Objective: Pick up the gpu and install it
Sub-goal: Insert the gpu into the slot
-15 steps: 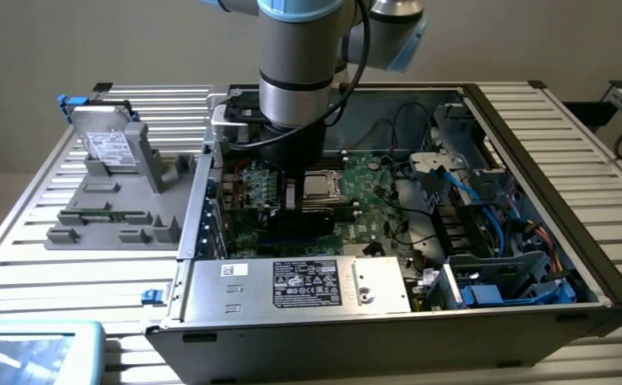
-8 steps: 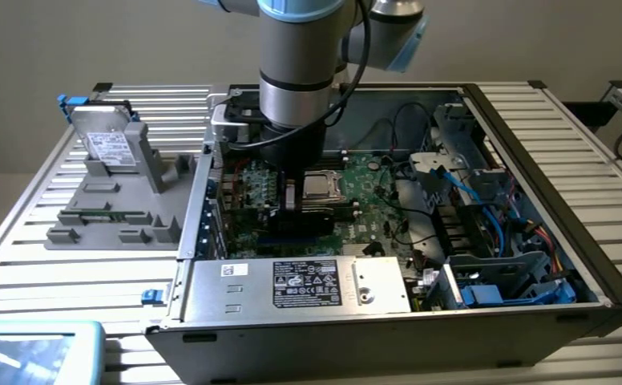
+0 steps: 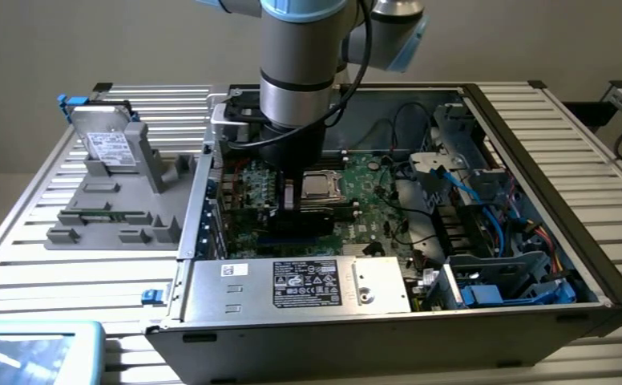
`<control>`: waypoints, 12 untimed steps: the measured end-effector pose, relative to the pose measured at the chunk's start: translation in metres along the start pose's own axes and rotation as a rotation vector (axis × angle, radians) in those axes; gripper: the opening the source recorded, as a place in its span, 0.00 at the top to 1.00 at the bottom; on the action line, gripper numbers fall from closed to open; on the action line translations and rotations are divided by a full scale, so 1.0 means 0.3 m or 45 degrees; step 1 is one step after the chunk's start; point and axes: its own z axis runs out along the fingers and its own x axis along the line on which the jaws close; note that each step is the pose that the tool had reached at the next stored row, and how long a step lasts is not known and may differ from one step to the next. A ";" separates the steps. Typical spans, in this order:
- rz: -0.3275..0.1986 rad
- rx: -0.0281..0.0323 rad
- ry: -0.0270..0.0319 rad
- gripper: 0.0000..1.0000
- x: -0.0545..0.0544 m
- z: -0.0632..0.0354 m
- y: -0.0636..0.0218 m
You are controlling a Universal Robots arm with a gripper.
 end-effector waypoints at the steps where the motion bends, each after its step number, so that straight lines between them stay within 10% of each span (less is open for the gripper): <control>1: -0.001 0.0001 0.0000 0.72 0.000 0.000 0.000; 12: -0.029 0.0083 0.0021 0.72 0.000 0.000 0.000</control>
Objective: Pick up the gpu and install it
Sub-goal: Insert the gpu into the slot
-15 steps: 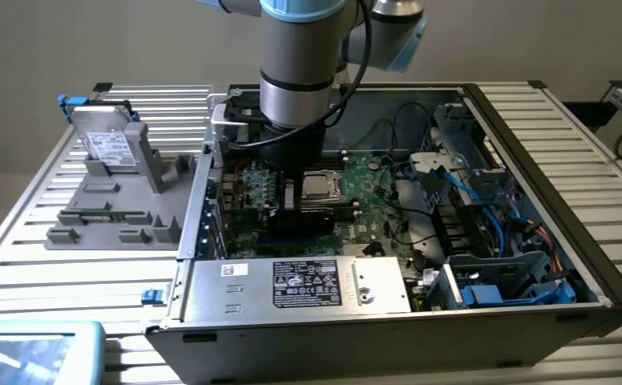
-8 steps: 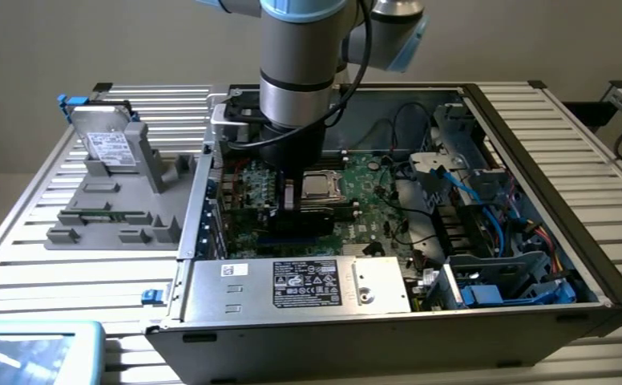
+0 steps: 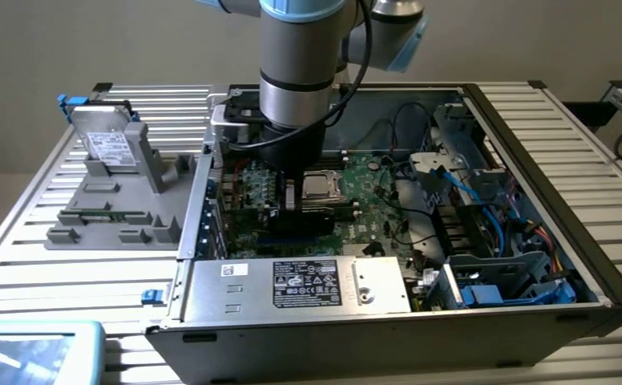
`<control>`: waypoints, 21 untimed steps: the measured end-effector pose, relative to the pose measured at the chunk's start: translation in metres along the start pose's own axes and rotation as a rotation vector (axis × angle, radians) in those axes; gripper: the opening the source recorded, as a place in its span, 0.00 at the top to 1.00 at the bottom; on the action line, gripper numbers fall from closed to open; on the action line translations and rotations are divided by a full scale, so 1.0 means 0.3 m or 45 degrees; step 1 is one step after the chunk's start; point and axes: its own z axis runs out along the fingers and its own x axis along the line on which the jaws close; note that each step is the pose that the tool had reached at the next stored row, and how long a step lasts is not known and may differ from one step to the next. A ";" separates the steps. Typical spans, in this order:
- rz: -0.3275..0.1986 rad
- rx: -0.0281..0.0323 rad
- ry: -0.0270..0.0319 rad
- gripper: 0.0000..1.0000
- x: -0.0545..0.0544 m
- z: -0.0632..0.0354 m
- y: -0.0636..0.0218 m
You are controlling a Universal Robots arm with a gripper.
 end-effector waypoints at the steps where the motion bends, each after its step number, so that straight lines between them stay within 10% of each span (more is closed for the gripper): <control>1: 0.000 0.0000 0.0000 0.72 0.000 0.000 0.000; 21: -0.010 0.0004 -0.0142 0.72 0.002 0.004 0.000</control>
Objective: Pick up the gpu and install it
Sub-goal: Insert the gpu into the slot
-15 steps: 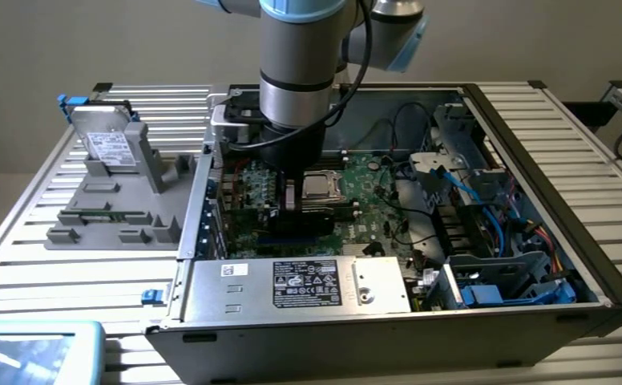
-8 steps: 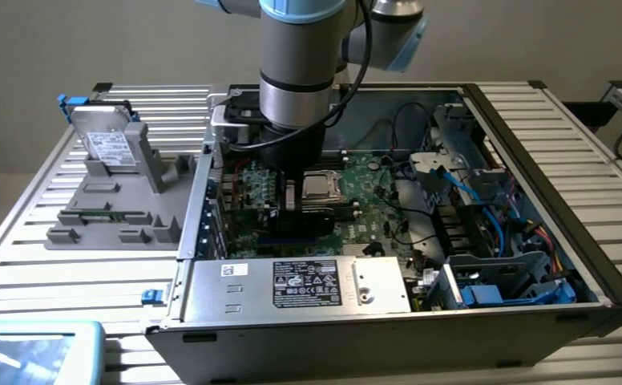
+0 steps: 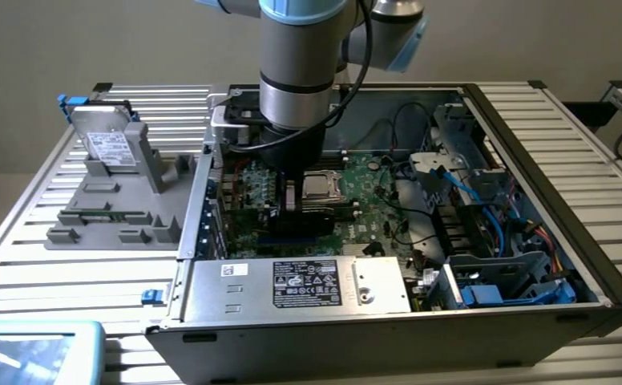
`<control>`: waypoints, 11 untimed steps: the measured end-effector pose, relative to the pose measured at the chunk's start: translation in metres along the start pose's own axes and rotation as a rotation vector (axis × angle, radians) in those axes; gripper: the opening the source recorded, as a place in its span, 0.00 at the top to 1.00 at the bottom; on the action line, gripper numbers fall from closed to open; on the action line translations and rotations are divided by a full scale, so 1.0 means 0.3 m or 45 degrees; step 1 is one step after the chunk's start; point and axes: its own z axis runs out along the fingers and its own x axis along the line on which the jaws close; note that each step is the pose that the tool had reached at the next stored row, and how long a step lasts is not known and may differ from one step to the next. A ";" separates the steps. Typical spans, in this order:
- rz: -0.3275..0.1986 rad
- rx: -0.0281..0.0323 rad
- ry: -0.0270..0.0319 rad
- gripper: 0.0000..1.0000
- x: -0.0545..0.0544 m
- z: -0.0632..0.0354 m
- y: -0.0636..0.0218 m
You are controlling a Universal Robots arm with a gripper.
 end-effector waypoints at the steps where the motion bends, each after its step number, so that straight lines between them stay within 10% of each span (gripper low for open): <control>1: 0.000 0.0000 -0.0010 0.72 0.000 0.000 0.000; 11: -0.002 0.0002 -0.0016 0.72 0.002 0.001 0.001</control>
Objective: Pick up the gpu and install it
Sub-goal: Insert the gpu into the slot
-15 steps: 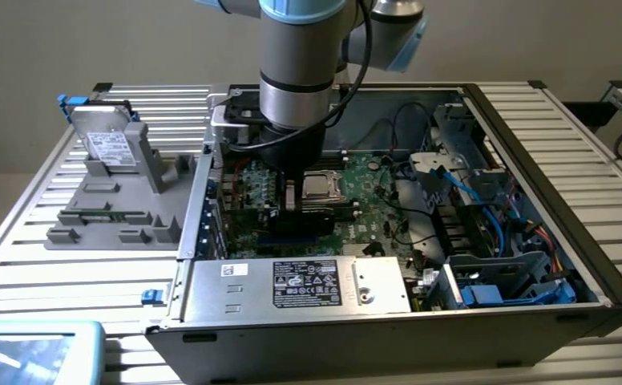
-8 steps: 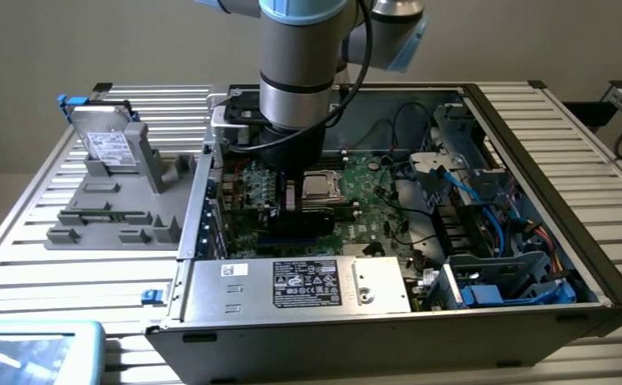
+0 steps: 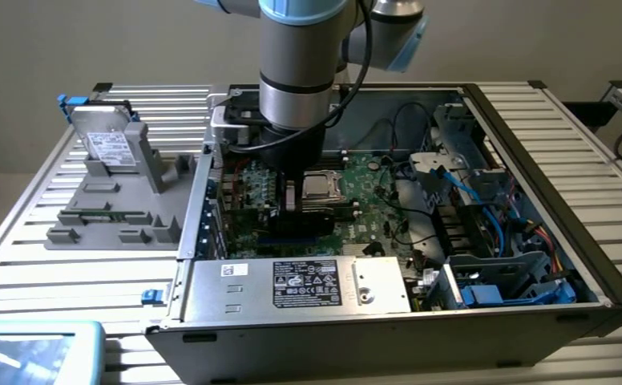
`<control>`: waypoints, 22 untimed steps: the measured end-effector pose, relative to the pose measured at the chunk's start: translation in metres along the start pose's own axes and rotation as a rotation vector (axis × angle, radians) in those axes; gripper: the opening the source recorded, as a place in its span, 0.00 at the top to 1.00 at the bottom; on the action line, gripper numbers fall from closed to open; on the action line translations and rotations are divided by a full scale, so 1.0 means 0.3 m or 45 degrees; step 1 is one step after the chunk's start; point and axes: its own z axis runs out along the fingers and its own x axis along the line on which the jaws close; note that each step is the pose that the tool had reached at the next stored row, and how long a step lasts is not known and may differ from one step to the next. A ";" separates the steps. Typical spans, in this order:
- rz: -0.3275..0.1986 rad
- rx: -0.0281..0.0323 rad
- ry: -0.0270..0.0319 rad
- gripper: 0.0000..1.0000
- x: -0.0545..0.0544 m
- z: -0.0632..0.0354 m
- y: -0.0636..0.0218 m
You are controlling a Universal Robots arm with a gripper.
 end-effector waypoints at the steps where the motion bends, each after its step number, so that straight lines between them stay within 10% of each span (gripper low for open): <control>1: 0.000 -0.0001 0.0000 0.72 0.000 0.000 0.000; 22: -0.002 -0.0085 0.0003 0.72 0.006 0.000 0.000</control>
